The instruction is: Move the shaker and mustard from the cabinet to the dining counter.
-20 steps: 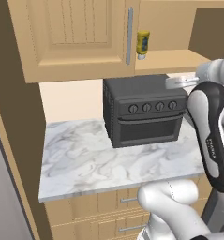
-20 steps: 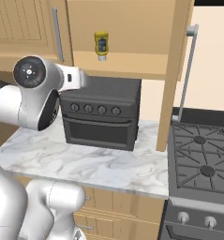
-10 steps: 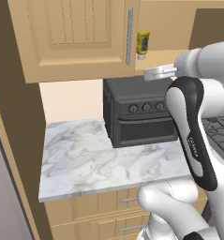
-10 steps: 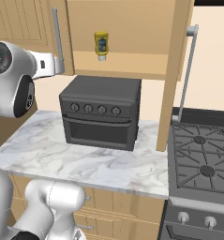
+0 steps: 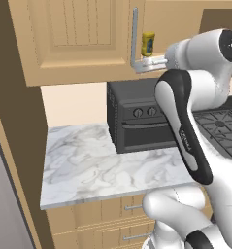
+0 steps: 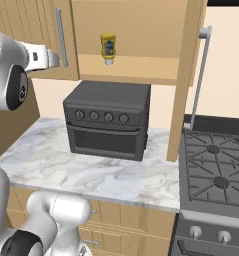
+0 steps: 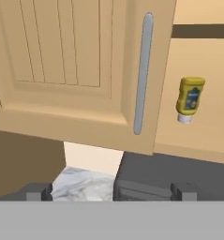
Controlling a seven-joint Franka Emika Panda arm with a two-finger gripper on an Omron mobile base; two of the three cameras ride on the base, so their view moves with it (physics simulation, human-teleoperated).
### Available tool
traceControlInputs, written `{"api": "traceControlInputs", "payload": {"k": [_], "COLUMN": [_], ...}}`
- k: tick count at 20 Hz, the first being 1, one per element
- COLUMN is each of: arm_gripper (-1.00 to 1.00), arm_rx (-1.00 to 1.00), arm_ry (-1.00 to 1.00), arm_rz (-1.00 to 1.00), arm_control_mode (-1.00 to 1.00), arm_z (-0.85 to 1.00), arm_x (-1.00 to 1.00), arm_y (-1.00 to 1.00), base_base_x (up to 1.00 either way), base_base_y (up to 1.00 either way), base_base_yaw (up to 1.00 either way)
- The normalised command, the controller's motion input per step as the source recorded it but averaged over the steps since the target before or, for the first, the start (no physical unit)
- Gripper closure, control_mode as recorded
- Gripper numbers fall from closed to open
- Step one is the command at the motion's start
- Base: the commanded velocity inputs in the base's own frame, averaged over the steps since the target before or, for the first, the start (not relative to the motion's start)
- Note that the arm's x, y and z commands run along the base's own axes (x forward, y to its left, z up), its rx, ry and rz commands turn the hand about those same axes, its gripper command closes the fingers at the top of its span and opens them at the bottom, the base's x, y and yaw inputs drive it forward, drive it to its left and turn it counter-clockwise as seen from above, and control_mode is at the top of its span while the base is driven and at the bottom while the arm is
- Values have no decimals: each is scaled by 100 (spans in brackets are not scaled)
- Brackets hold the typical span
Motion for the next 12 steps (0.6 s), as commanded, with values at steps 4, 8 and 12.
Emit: {"api": "traceControlInputs", "payload": {"k": [4, 8, 12], "arm_gripper": [-100, -100, -100], "arm_rx": [0, 0, 0], "arm_ry": [0, 0, 0], "arm_rz": [0, -3, -14], "arm_control_mode": [-100, -100, -100], "arm_z": [33, 21, 8], "arm_x": [37, 35, 32], "arm_y": [3, 0, 0], "base_base_x": [0, 0, 0], "base_base_y": [0, 0, 0], "base_base_yaw": [0, 0, 0]}}
